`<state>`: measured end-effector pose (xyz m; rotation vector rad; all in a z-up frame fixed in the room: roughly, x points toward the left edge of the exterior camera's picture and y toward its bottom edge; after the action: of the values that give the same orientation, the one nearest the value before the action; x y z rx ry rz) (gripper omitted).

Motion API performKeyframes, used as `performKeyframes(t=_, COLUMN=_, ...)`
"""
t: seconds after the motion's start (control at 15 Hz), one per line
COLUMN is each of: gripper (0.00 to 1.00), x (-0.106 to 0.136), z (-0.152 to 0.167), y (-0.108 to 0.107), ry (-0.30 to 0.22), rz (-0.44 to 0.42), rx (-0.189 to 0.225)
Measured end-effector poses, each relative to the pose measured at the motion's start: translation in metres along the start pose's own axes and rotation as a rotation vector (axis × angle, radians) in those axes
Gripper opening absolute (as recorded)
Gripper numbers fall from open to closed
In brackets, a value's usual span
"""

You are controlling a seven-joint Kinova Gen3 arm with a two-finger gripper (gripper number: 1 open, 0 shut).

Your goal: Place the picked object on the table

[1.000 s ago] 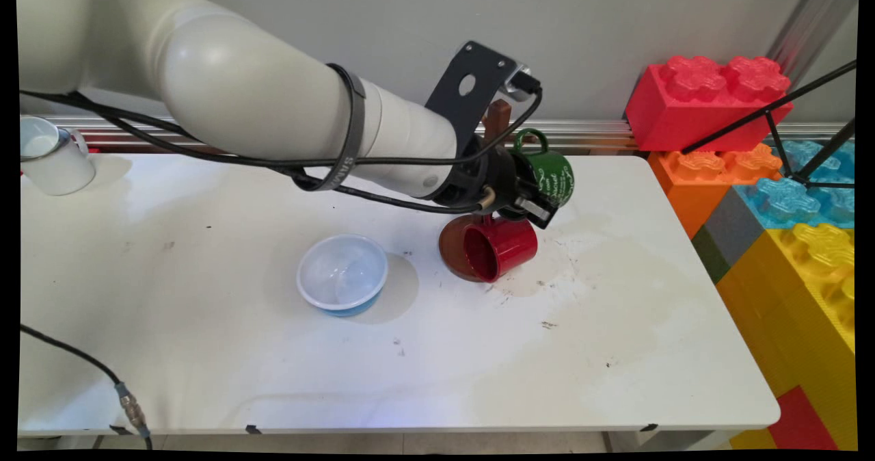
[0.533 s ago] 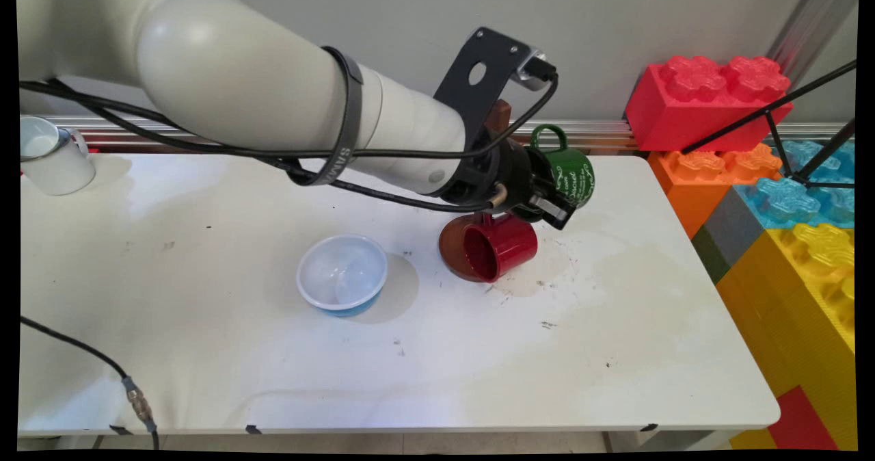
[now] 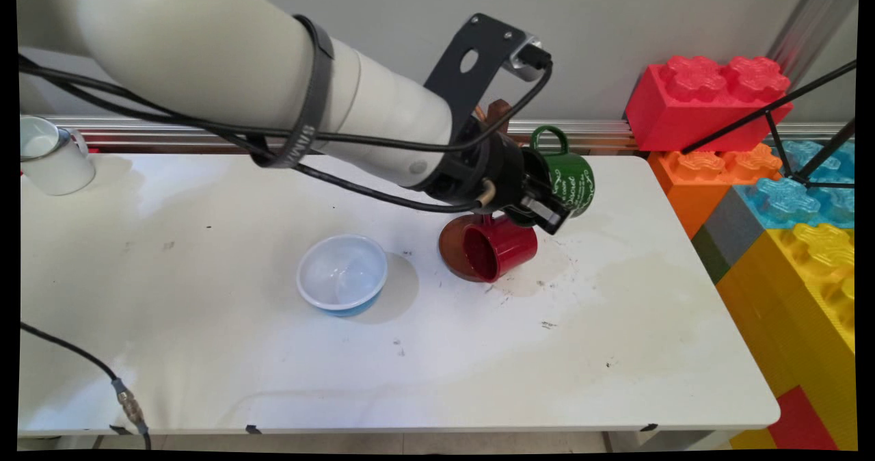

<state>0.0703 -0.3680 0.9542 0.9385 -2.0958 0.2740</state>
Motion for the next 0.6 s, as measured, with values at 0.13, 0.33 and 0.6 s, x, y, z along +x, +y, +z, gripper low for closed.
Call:
performKeyframes(t=0.13, gripper=0.00, x=0.000, z=-0.006, y=-0.002, ry=-0.018, rz=0.011, rx=-0.008)
performKeyframes(t=0.33, gripper=0.00, x=0.001, z=-0.021, y=-0.008, ry=-0.058, rz=0.036, rx=-0.032)
performKeyframes(t=0.6, gripper=0.00, x=0.002, z=-0.036, y=-0.013, ry=-0.101, rz=0.061, rx=-0.054)
